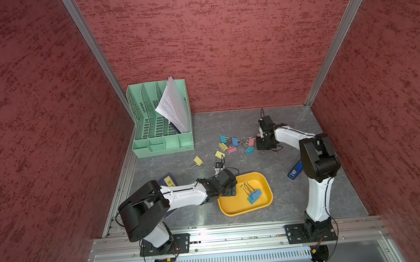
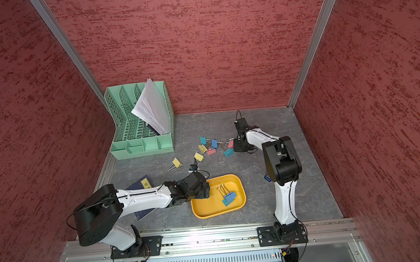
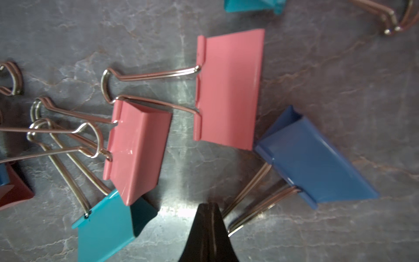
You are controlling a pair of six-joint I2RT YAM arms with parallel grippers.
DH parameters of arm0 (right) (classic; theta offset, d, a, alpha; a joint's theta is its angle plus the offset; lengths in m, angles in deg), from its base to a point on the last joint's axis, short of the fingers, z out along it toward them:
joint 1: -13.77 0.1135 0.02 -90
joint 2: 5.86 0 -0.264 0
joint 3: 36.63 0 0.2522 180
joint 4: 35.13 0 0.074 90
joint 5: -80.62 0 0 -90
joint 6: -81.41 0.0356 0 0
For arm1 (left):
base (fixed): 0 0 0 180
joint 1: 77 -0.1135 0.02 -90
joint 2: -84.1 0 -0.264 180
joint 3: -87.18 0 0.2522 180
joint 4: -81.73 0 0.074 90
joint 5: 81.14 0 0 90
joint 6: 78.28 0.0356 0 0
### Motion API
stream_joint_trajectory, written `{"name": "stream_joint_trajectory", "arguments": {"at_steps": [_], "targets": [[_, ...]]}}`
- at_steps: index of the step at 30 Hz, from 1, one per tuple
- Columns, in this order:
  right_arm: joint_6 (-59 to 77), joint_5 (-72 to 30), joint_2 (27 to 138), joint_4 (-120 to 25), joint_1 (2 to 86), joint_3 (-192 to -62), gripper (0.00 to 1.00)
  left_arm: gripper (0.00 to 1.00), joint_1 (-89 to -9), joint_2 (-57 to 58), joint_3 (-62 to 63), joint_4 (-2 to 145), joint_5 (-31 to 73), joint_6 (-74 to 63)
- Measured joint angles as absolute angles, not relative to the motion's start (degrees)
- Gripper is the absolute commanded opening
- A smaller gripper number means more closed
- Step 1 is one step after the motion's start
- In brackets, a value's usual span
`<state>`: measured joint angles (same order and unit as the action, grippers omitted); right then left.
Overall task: Put the binder clips in the storage box
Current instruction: Adjust the binder clip at the center of the board.
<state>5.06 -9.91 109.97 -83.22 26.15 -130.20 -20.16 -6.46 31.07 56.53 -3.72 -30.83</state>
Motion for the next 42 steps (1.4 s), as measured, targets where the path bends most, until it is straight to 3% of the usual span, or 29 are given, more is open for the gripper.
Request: {"name": "stream_joint_trajectory", "arguments": {"at_steps": [9,10,12,14,16,18,28,42], "targets": [[5.17,-6.59,104.66,-84.66,22.69,-123.05,0.09,0.92,-20.23,-6.77,30.94,57.12,-3.80,-30.43],[5.22,-6.18,103.59,-84.73,22.21,-121.80,0.15,0.92,-20.23,-6.77,30.94,57.14,-3.80,-30.41],[4.89,-6.02,101.25,-84.92,21.58,-119.86,0.41,0.92,-20.23,-6.77,30.98,57.32,-3.82,-30.41],[3.99,-6.90,99.15,-84.77,21.03,-119.20,0.60,0.92,-20.25,-6.88,30.98,57.43,-3.82,-30.39],[3.49,-8.23,96.92,-83.98,21.01,-119.20,0.73,0.92,-20.27,-7.01,30.96,57.75,-3.82,-30.28],[2.70,-9.19,95.04,-83.20,21.06,-119.23,0.79,0.92,-20.27,-7.03,30.96,57.82,-3.82,-30.17],[-3.13,-8.69,101.38,-83.46,21.10,-128.23,0.84,0.92,-20.34,-7.03,30.96,57.93,-3.80,-30.15],[-4.27,-6.02,111.00,-84.75,21.10,-132.54,0.81,0.92,-20.34,-7.07,30.94,57.95,-3.78,-29.95]]}}
